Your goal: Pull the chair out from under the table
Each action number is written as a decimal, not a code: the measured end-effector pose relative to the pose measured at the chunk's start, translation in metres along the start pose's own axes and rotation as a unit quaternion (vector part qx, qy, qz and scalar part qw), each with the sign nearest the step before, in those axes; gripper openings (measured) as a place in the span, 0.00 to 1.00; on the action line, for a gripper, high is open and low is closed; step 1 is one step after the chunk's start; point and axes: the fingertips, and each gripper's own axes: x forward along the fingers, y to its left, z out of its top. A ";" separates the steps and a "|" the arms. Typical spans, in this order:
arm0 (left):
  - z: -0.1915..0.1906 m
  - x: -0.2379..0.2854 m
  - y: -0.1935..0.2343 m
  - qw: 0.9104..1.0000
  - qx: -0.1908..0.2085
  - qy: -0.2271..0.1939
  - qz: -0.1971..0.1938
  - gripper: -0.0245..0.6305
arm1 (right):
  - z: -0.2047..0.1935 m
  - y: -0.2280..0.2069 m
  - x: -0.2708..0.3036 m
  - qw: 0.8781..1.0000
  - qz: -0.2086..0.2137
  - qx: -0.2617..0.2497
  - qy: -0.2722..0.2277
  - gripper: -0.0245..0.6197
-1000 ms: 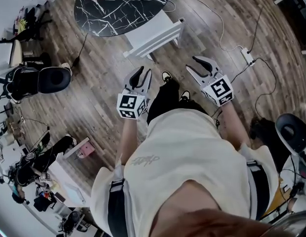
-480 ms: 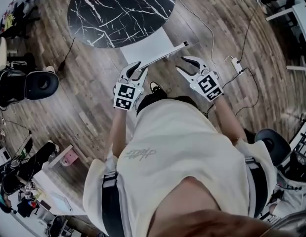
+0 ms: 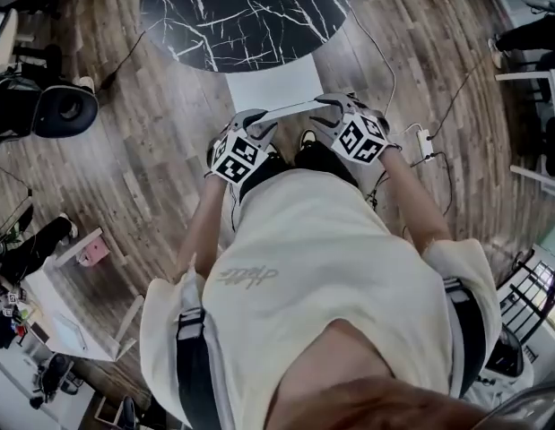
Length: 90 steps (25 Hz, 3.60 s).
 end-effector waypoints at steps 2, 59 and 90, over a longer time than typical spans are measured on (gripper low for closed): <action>-0.004 0.009 -0.001 1.000 -0.001 0.022 -0.002 0.23 | -0.007 -0.003 0.009 0.999 0.025 -0.030 0.013 0.33; -0.081 0.112 -0.025 0.942 0.138 0.289 -0.101 0.18 | -0.052 0.054 0.110 0.945 0.213 -0.166 0.184 0.17; -0.101 0.099 -0.140 0.952 0.102 0.269 -0.102 0.18 | -0.097 0.148 0.053 0.931 0.237 -0.193 0.200 0.18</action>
